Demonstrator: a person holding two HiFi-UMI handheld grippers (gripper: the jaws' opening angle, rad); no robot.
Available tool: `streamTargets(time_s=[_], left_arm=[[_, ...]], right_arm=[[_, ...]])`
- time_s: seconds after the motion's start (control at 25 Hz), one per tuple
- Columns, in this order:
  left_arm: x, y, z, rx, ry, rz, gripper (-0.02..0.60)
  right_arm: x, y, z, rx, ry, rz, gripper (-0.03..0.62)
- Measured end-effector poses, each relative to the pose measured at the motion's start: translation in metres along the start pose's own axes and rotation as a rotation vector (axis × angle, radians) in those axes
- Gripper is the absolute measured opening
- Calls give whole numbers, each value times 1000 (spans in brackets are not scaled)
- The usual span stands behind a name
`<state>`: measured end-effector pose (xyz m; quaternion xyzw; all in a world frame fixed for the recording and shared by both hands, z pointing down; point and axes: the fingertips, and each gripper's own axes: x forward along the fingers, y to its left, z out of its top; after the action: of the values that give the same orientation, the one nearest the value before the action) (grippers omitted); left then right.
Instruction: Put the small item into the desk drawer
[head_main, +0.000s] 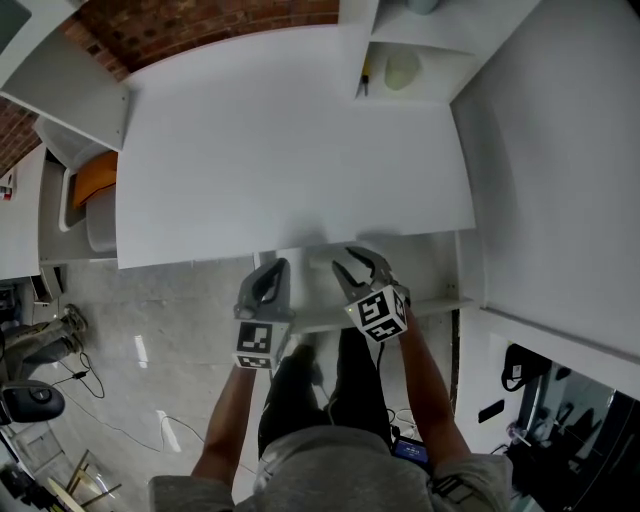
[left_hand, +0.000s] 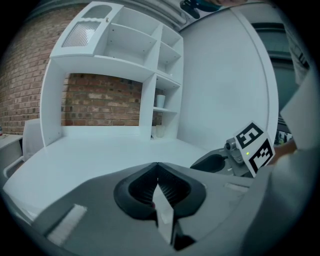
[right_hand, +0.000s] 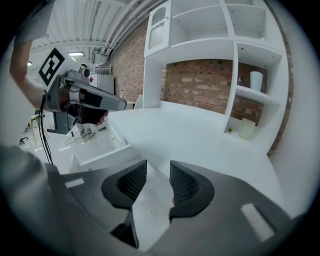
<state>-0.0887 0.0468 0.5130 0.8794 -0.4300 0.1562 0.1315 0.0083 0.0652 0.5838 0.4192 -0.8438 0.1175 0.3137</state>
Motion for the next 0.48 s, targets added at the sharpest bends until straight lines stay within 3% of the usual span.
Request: streamTargets(time_s=[0.48], left_arm=[[-27, -18, 77, 61, -99, -18, 12]], right_arm=[[-76, -32, 86, 66, -201, -172, 96]])
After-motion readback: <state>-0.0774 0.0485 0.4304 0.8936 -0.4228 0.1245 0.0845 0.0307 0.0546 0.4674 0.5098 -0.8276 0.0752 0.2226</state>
